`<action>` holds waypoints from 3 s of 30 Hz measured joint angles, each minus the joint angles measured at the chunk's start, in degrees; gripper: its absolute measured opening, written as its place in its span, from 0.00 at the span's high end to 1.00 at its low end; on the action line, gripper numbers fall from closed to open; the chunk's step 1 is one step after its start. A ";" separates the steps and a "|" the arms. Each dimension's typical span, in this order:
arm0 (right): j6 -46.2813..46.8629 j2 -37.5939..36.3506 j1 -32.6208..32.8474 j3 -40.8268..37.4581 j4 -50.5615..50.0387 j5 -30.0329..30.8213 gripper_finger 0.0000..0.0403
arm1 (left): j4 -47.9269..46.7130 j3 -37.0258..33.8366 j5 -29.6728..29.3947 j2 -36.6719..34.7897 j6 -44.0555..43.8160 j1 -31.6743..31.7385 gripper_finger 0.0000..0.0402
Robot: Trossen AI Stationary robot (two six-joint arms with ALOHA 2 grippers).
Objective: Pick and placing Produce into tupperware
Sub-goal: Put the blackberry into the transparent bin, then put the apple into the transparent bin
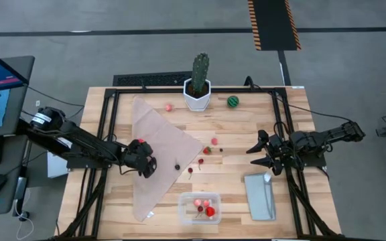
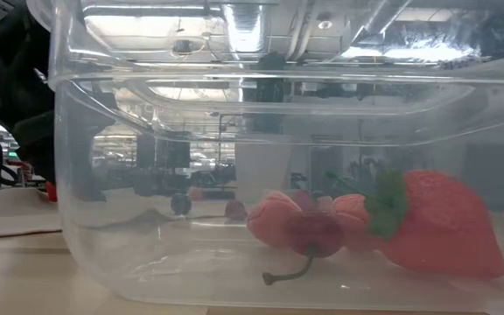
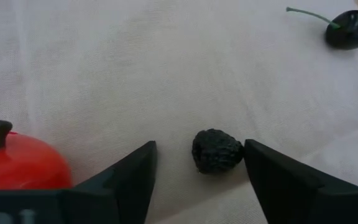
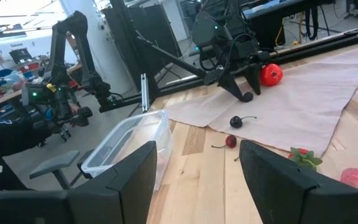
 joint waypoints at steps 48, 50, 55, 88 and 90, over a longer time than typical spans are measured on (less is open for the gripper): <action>-0.03 0.00 0.00 0.00 0.00 0.01 0.37 | 26.04 11.26 5.12 0.91 14.50 -4.30 0.72; -0.03 0.00 0.02 0.00 0.00 0.00 0.37 | 27.58 12.05 5.07 2.25 15.25 -5.42 0.72; -0.02 0.00 0.00 0.00 0.00 0.02 0.37 | 29.65 16.87 5.38 9.51 16.37 -7.35 0.72; -0.02 0.00 0.02 0.00 -0.02 -0.15 0.37 | 21.02 38.07 2.49 30.01 23.52 -12.59 0.43; 0.00 0.00 0.02 0.00 -0.02 -0.15 0.37 | 20.75 38.07 2.24 30.01 24.87 -12.55 0.43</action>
